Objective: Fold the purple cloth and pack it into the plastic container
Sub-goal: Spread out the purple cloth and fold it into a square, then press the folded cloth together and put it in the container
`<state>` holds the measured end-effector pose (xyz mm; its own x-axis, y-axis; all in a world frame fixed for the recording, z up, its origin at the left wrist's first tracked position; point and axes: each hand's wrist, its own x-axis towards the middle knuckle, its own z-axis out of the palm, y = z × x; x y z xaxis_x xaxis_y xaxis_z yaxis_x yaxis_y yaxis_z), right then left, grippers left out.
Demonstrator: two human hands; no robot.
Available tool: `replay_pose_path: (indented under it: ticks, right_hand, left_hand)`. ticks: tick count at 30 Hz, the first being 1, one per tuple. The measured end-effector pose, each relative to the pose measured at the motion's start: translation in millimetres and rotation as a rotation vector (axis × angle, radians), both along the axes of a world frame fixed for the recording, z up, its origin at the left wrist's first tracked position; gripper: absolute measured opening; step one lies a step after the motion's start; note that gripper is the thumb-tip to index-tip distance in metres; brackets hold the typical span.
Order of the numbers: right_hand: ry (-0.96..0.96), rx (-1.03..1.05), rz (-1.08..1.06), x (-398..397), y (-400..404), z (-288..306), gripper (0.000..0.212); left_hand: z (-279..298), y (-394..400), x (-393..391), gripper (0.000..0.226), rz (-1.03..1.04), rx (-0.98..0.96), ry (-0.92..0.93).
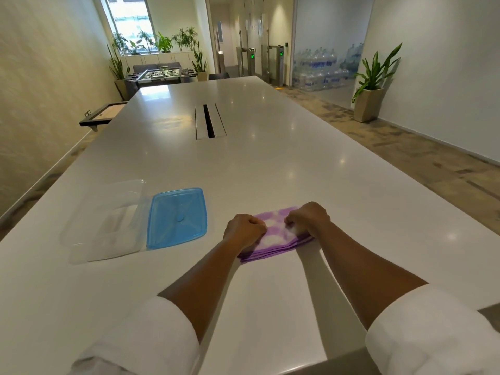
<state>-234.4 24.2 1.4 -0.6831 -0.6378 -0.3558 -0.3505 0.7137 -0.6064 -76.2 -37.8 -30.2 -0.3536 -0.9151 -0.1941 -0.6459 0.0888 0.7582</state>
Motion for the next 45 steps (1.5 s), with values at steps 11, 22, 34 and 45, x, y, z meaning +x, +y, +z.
replay_pose_path:
  ticks: [11,22,34,45]
  right_hand:
    - [0.083,-0.048,0.221,15.2,-11.8,41.7,0.017]
    - [-0.04,-0.034,0.549,68.8,-22.1,52.1,0.037]
    - [-0.152,-0.086,0.669,69.7,-19.0,38.2,0.032]
    - [0.038,-0.124,0.762,72.8,-17.1,26.9,0.043]
  left_hand:
    - [20.7,-5.1,-7.7,0.028,0.153,0.386,0.199]
    - [34.2,-16.3,22.2,0.101,0.114,0.948,0.704]
    - [23.6,-27.1,27.9,0.034,0.242,0.552,0.464]
    - [3.1,-29.9,34.2,0.024,0.167,-0.086,0.131]
